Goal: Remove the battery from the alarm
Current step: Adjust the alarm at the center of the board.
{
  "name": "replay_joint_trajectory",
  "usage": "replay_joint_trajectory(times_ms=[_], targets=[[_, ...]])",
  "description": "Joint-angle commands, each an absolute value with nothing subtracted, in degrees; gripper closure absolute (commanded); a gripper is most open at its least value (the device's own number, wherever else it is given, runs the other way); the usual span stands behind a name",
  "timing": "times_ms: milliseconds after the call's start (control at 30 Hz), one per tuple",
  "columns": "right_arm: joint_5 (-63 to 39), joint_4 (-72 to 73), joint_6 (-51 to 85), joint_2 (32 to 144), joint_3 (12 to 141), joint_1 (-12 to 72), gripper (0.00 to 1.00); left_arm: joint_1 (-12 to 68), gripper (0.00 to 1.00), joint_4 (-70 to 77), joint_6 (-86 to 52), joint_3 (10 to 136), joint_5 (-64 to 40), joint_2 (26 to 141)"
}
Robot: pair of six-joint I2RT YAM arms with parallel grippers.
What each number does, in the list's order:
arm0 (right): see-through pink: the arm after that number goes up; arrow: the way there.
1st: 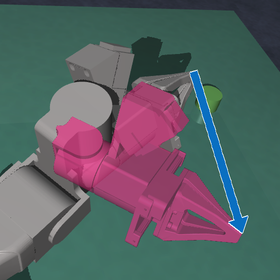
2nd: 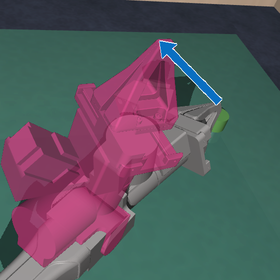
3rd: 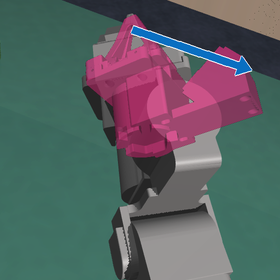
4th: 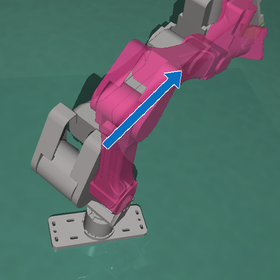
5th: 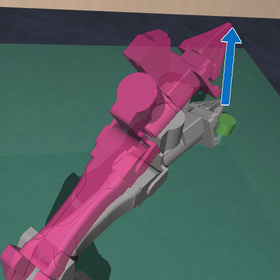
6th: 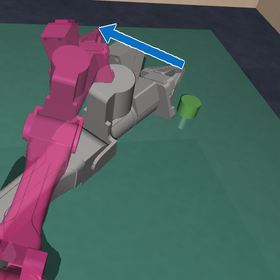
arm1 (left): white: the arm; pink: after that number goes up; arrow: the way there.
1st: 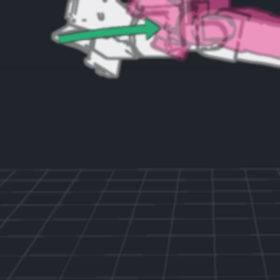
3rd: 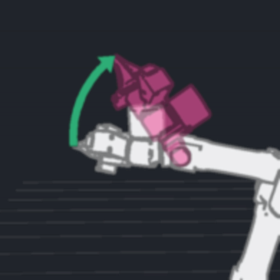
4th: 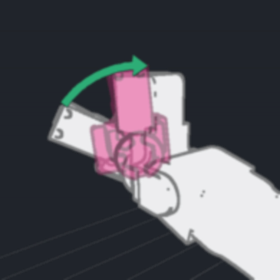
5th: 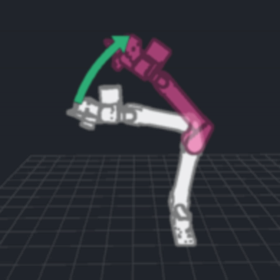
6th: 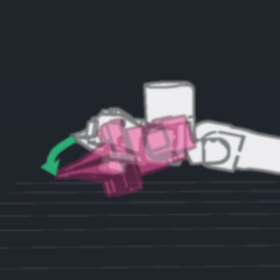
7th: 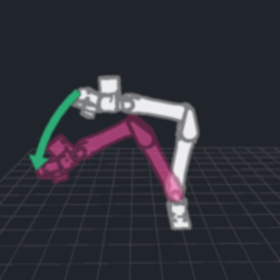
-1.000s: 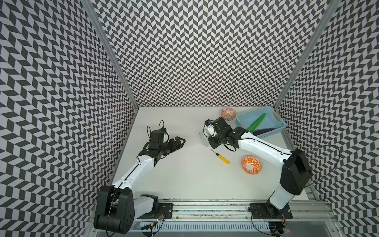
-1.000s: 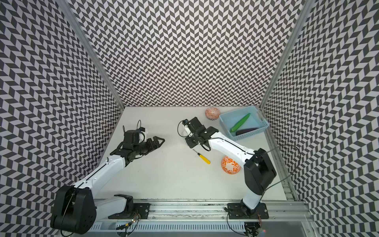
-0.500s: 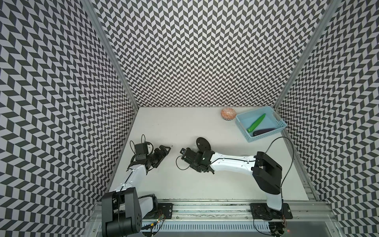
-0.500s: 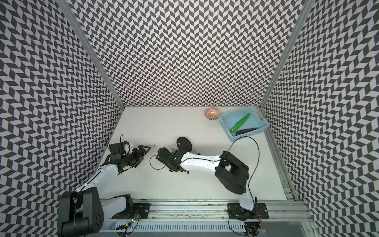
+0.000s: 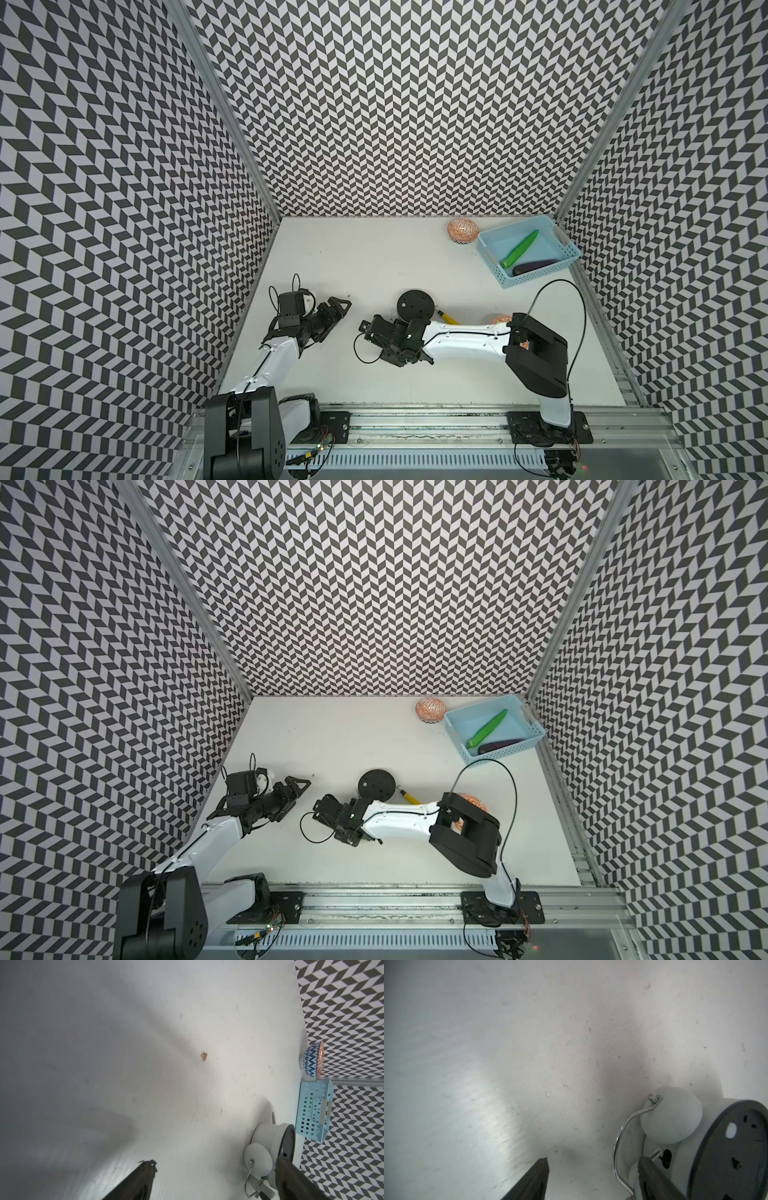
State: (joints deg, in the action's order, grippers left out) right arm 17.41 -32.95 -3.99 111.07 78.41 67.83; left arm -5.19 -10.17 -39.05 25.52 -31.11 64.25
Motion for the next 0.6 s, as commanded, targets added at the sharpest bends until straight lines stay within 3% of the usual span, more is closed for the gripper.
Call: replay_joint_trajectory(times_ms=[0,167,333,567], targets=[[6.76,-30.31,-2.72,100.11,78.02,62.50,0.25,0.76,0.10,-9.33,-40.61,26.73,-28.15,62.51],[-12.77,-22.97,2.34,90.05,71.08,42.83,0.25,14.96,0.11,-7.84,-43.50,29.82,-22.82,64.44],[-27.85,-17.65,5.36,95.23,69.79,27.56,0.29,25.78,0.11,-7.50,-42.83,35.23,-18.00,72.18],[-37.97,-16.51,6.77,108.54,74.68,24.83,0.38,33.41,0.15,-12.17,-39.41,42.55,-11.12,84.06]])
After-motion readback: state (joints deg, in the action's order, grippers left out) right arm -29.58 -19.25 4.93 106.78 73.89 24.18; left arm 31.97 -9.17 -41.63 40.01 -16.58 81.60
